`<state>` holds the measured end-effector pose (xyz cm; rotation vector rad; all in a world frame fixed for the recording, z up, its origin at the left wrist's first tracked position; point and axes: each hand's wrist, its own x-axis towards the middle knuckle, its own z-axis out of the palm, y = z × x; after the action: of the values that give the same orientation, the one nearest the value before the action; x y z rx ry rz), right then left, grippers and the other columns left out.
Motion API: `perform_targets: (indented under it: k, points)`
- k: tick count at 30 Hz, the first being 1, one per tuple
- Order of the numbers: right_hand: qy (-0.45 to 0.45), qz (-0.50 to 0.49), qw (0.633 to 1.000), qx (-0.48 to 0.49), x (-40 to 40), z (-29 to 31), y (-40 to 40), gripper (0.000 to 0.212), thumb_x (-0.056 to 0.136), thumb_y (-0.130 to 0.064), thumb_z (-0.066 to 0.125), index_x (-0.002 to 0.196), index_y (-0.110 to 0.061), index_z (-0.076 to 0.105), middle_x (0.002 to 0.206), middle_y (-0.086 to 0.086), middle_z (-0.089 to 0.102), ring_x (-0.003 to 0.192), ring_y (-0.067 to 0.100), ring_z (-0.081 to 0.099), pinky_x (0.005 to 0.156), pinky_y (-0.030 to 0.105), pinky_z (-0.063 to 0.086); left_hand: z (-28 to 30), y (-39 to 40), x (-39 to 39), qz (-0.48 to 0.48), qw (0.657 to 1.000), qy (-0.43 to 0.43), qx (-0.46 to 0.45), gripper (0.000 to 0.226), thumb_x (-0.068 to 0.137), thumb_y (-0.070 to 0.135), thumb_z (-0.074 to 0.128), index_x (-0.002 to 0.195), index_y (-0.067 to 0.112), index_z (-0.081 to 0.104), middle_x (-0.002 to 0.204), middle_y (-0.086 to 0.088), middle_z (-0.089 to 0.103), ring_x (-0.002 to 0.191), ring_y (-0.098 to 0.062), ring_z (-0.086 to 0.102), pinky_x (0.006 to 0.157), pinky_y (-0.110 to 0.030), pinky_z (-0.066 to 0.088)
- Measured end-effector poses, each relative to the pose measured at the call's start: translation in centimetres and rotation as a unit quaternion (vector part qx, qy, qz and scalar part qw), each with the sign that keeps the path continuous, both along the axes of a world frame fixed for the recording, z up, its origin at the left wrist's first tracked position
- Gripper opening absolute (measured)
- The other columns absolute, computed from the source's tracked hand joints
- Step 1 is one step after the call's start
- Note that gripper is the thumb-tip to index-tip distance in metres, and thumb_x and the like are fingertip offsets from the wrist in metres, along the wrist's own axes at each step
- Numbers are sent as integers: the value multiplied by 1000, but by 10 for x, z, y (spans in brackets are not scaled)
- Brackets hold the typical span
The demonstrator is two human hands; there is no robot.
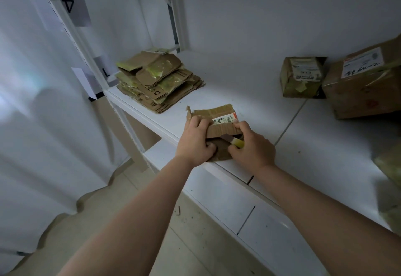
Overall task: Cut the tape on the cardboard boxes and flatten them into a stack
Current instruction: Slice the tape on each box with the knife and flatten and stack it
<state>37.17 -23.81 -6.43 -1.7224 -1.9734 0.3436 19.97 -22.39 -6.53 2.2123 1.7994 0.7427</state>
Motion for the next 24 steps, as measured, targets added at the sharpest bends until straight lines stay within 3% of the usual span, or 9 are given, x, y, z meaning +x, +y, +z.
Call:
perform_targets:
  k: [4, 7, 11, 16, 18, 21, 24]
  points:
    - [-29, 65, 997, 6, 18, 6, 1, 66, 86, -22, 56, 144, -38, 29, 103, -1, 65, 71, 16, 51, 55, 23, 36, 16, 0, -26, -108, 990, 37, -79, 86, 59, 33, 63, 138, 14, 37, 133, -6, 37, 123, -23, 35, 104, -28, 32]
    - [-16, 102, 994, 28, 16, 7, -3, 76, 85, -14, 56, 148, -40, 21, 110, -1, 64, 68, 13, 50, 59, 23, 38, 25, -2, -48, -166, 976, 90, -110, 95, 64, 26, 74, 144, 12, 25, 144, -6, 27, 133, -20, 27, 110, -24, 25]
    - [-12, 97, 995, 32, 6, 4, -5, 82, 85, -15, 55, 150, -36, 10, 98, -1, 66, 63, 17, 52, 57, 25, 37, 32, -6, -64, -172, 968, 124, -134, 96, 71, 21, 77, 147, 17, 17, 154, -6, 18, 144, -22, 16, 117, -34, 23]
    - [-18, 65, 997, 22, 11, 3, 6, 70, 84, -20, 56, 146, -26, 25, 105, 3, 68, 75, 25, 62, 63, 29, 45, 44, -16, -64, -95, 965, 224, -94, 79, 87, 15, 66, 150, 29, 20, 155, 1, 29, 135, -23, 37, 106, -38, 34]
    - [-7, 72, 997, 26, 13, 3, 7, 68, 83, -23, 59, 144, -25, 29, 118, -2, 65, 86, 25, 65, 70, 30, 49, 38, -18, -64, -69, 966, 241, -61, 73, 89, 15, 63, 148, 30, 24, 155, 3, 31, 130, -23, 44, 101, -37, 38]
    - [37, 91, 995, 22, 18, 0, 4, 72, 80, -43, 69, 140, -24, 34, 139, -18, 49, 107, 13, 62, 84, 28, 50, 25, -15, -69, -59, 972, 218, -66, 73, 86, 17, 65, 144, 35, 25, 154, 3, 31, 120, -25, 52, 89, -38, 46]
    - [97, 86, 988, 81, 20, 3, 1, 66, 79, -52, 68, 132, -18, 50, 121, -8, 65, 90, 13, 67, 73, 25, 52, 29, -9, -73, -84, 982, 128, -115, 85, 76, 31, 78, 144, 36, 27, 145, 7, 43, 116, -19, 52, 94, -36, 46]
